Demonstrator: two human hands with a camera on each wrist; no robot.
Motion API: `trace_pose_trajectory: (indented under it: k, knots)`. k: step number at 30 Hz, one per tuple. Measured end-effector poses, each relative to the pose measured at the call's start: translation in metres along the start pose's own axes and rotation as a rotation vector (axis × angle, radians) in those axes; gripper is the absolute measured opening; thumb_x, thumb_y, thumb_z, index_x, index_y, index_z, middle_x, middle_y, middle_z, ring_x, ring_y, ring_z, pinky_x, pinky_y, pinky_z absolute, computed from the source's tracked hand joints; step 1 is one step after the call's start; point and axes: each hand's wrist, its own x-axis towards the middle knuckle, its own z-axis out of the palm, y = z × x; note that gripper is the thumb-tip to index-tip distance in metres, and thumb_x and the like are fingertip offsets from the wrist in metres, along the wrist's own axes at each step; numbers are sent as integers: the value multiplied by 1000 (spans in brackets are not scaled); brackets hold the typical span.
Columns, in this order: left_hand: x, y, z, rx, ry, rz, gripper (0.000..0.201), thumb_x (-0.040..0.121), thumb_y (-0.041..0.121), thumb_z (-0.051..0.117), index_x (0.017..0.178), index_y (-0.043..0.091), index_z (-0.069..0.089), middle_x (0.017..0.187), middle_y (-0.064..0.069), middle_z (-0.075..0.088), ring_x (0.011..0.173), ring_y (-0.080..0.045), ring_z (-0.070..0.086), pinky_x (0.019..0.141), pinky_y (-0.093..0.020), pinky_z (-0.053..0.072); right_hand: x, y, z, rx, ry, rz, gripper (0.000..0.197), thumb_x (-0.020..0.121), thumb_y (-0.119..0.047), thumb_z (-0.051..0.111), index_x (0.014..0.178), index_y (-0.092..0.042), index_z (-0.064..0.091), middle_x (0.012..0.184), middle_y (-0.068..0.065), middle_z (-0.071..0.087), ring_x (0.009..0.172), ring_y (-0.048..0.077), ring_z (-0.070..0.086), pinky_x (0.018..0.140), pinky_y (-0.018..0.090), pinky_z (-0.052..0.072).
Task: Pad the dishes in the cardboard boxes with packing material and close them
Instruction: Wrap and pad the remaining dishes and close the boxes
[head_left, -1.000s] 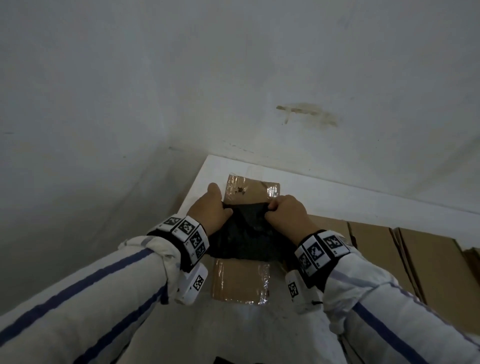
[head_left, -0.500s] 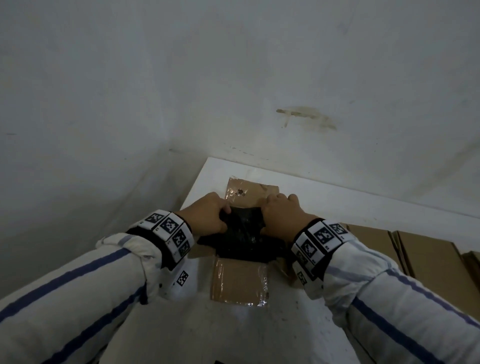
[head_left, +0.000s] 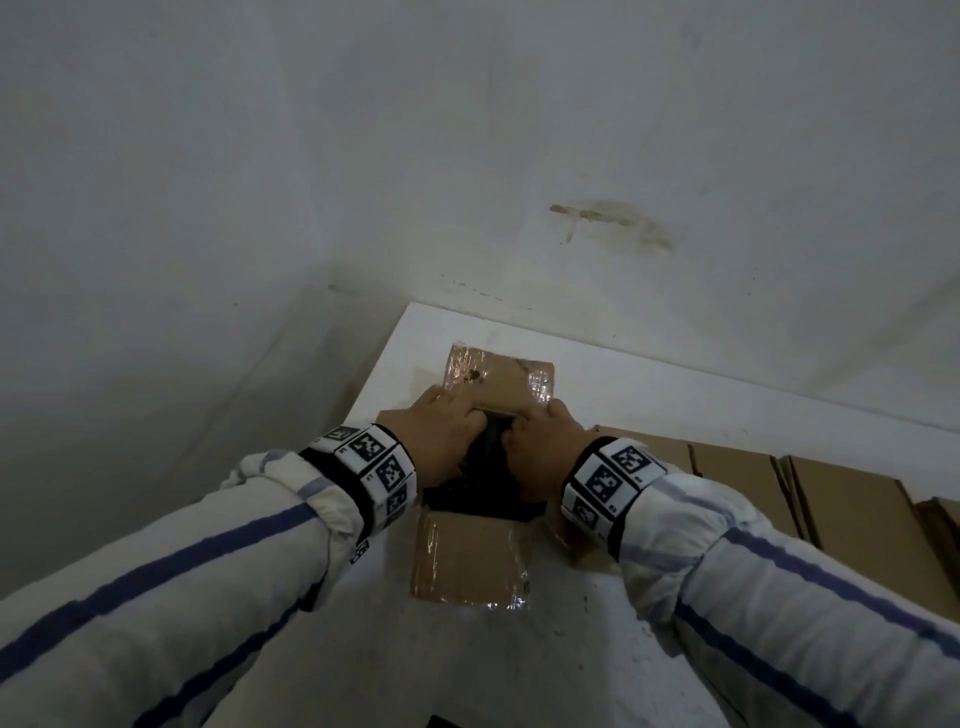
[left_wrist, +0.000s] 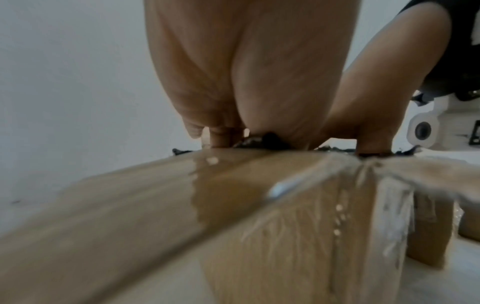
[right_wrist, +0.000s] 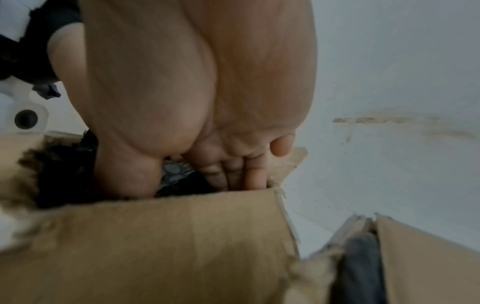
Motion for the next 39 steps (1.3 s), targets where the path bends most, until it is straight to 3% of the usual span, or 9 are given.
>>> trace_pose_trajectory:
  k: [4,9,12,18,23,27,30,35,39]
  knots:
    - [-5,0,10,29,4,-29,19,90,22,45,105,12,51,113,-9,44,114,-28,38,87,-44,47,1,1,2,39,14,9,47,89,-44,53,126,-17,49,125,4,53,117,25,43,100,38,28]
    - [-10,-11,-10,-9,-262,2,44,83,28,57,124,16,50,132,-5,37,121,-25,39,114,-42,23,-3,13,9,151,-89,18,65,63,-52,73,118,-28,47,115,-3,56,114,23,44,95,44,29]
    - [-8,-6,-17,143,-292,9,54,78,34,66,127,19,49,132,-6,37,121,-26,37,112,-41,20,-5,10,7,52,-44,-2,64,70,-50,69,122,-22,46,117,-1,55,113,23,44,97,41,27]
    - [-12,16,0,288,-101,-79,57,80,29,63,131,13,41,132,-13,40,125,-34,35,114,-58,2,-6,-9,10,93,90,56,38,92,-26,47,127,-13,42,127,9,51,117,29,46,99,39,31]
    - [-18,10,9,209,9,-128,50,80,32,58,125,17,44,129,-9,45,122,-30,39,115,-56,8,-11,7,-11,277,-58,58,44,82,-33,64,120,-15,49,118,6,53,112,27,52,97,40,33]
    - [-18,9,18,156,55,-150,49,82,40,56,125,18,44,129,-6,45,121,-29,41,113,-52,13,-8,-8,-18,464,-53,59,72,75,-44,72,129,-11,38,121,11,47,107,29,55,86,39,46]
    - [-17,8,26,134,101,-151,50,81,44,58,122,19,46,128,-4,44,120,-28,41,112,-50,16,1,-28,-6,403,16,116,61,79,-41,68,125,-12,40,119,11,47,101,29,57,90,48,48]
    - [-24,-15,17,-341,73,-25,42,69,35,63,107,17,61,122,-2,53,115,-24,47,99,-29,33,0,-28,1,434,12,97,67,81,-41,66,132,-10,36,125,16,41,107,34,55,96,54,43]
    - [-48,-43,12,-725,257,-351,42,86,5,53,128,11,50,136,-10,45,127,-25,42,107,-29,31,-6,-7,-21,463,-45,14,60,83,-36,66,132,-8,43,130,15,42,112,31,53,86,33,46]
